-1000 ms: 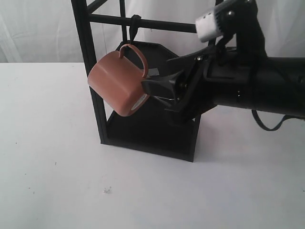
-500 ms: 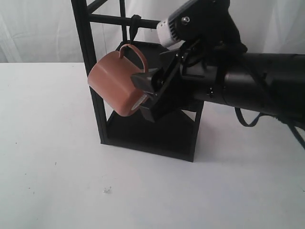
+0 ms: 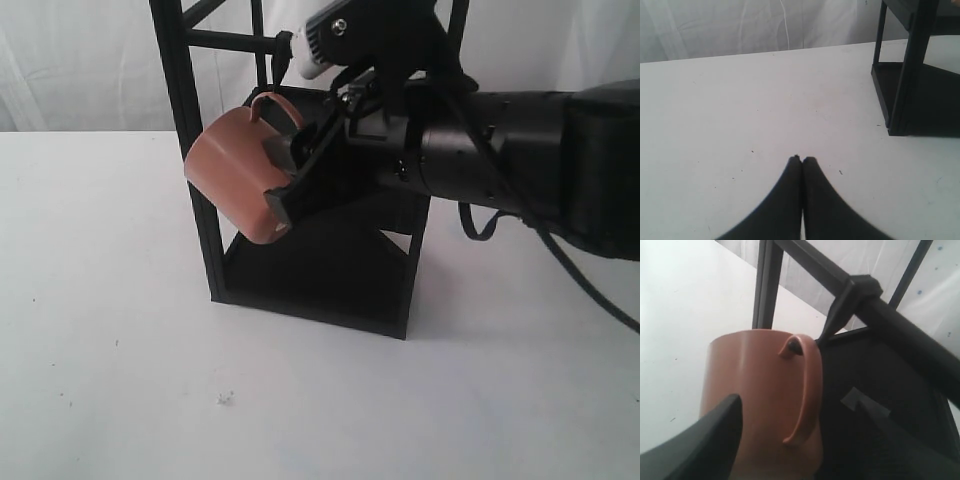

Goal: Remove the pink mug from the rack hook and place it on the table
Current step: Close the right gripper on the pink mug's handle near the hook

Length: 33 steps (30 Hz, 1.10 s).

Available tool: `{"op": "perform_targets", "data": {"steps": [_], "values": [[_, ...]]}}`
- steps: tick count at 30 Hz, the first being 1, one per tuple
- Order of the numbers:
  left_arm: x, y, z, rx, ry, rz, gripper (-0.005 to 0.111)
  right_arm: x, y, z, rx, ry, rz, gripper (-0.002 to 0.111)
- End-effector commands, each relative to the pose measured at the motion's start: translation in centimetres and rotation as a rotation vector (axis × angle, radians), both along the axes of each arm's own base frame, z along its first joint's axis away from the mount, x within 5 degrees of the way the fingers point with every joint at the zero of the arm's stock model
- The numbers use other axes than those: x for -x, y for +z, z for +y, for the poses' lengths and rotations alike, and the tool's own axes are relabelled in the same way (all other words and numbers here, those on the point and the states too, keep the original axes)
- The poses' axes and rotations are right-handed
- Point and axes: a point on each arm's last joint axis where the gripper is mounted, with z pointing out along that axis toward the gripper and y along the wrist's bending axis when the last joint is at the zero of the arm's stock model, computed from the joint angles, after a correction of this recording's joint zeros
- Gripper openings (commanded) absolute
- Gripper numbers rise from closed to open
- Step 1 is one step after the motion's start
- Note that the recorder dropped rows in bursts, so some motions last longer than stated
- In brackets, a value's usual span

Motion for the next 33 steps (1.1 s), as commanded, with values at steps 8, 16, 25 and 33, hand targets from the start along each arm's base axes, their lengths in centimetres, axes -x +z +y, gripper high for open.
{"op": "perform_targets", "data": {"steps": [8,16,25,33], "values": [[0.0,-0.1,0.0,-0.001,-0.003,-0.002,0.0,-0.7,-0.4,0.7,0.018,0.004,0.002,0.057],[0.0,-0.1,0.0,-0.001,-0.003,-0.002,0.0,-1.0,-0.1,0.9,0.01,0.004,-0.003,0.057],[0.0,-0.1,0.0,-0.001,-0.003,-0.002,0.0,-1.2,0.6,1.0,-0.023,-0.013,0.0,0.057],[0.0,-0.1,0.0,-0.001,-0.003,-0.002,0.0,-1.3,0.6,0.9,-0.046,-0.041,0.024,0.057]]}}
